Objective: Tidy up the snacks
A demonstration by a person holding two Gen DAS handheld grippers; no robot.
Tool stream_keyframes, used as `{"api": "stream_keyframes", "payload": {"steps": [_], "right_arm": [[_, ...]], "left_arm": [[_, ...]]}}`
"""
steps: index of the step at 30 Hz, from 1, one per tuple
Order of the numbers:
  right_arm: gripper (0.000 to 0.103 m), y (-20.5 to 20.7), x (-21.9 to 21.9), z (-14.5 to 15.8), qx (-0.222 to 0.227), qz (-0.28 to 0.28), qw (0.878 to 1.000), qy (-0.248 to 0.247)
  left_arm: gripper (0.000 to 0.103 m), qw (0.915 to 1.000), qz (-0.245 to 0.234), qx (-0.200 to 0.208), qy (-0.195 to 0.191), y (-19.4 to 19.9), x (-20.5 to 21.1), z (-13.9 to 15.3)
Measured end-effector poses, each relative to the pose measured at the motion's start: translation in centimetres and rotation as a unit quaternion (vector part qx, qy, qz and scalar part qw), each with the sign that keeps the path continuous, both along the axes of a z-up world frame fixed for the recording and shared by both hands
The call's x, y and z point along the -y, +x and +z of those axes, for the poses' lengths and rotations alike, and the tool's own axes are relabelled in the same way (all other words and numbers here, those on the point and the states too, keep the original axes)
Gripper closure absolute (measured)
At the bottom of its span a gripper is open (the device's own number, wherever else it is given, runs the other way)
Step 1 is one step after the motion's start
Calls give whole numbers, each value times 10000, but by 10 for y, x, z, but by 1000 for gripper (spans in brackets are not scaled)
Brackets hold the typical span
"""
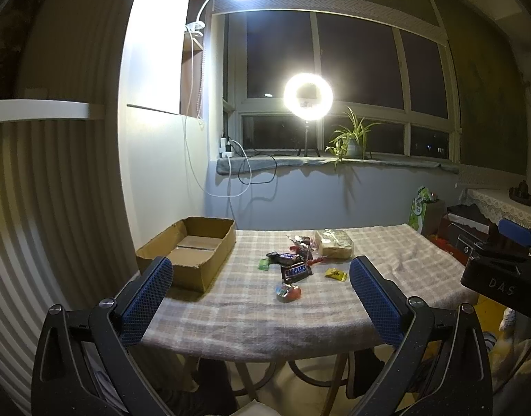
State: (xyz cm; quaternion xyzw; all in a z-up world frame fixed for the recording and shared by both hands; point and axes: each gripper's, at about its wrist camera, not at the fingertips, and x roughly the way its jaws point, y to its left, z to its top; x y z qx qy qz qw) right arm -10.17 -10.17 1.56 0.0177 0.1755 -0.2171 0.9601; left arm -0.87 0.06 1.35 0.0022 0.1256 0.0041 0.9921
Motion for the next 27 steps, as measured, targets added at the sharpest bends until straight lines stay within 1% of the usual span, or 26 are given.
{"api": "stream_keyframes", "payload": {"steps": [27], "right_arm": [[0, 0, -7, 2, 23, 31, 10000, -45]], "left_arm": [[1, 10000, 3, 23, -12, -2, 0, 0]]}}
